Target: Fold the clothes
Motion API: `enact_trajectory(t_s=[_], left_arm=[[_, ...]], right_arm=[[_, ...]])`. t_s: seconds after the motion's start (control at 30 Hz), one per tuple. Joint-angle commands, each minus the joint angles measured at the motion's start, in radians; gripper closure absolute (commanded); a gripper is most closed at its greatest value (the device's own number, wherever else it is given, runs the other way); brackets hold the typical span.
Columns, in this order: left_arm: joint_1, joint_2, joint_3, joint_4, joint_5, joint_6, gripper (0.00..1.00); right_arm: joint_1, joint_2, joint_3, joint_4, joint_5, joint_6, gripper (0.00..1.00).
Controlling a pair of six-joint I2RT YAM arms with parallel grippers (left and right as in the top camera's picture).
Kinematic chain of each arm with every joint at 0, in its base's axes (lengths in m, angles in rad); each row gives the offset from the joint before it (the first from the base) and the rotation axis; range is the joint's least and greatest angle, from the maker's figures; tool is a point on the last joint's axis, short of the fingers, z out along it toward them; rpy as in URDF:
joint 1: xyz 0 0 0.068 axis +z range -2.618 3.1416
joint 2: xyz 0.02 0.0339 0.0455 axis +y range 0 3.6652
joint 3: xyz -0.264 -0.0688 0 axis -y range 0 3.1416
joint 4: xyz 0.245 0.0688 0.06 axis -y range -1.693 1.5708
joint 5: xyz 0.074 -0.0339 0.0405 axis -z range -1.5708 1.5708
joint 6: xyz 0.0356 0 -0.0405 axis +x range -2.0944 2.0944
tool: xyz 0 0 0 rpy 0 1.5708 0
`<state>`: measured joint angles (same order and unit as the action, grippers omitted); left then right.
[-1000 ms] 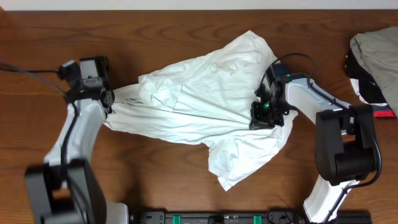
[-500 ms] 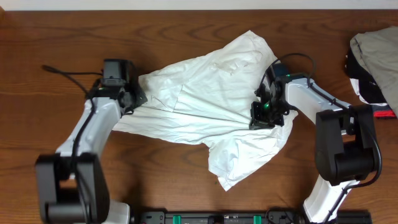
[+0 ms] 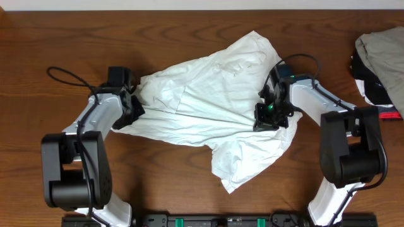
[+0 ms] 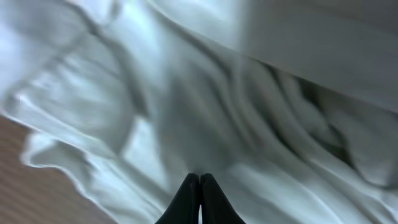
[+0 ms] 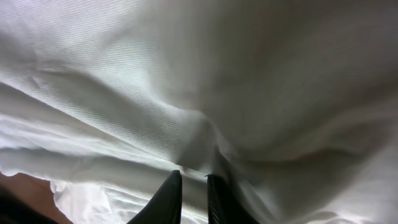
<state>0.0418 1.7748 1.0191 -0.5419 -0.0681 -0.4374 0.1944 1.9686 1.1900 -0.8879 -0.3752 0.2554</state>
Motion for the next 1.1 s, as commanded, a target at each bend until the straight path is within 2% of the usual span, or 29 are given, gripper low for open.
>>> enact_trajectory(t_s=[0.0,0.4,0.7,0.87,0.93,1.07], left_arm=[[0.027,-0.002,0.0,0.005,-0.057,0.023,0.94],[0.143,0.023,0.0,0.008,-0.066,0.078,0.94],[0.224,0.023,0.0,-0.011,-0.237,0.078,0.94],[0.267,0.021,0.0,-0.019,-0.267,0.077,0.93],[0.283,0.016,0.0,-0.029,-0.27,0.063,0.93],[0.296,-0.037,0.003,-0.066,-0.349,-0.058,0.93]], right_arm=[[-0.012,0.049,-0.039,0.005,0.184,-0.004,0.85],[-0.012,0.05,-0.039,-0.002,0.184,-0.01,0.85],[-0.012,0.05,-0.038,-0.004,0.184,-0.01,0.85],[-0.012,0.05,-0.038,-0.004,0.184,-0.01,0.85],[-0.012,0.049,-0.039,-0.004,0.184,-0.01,0.85],[-0.012,0.049,-0.039,-0.003,0.184,-0.01,0.85]])
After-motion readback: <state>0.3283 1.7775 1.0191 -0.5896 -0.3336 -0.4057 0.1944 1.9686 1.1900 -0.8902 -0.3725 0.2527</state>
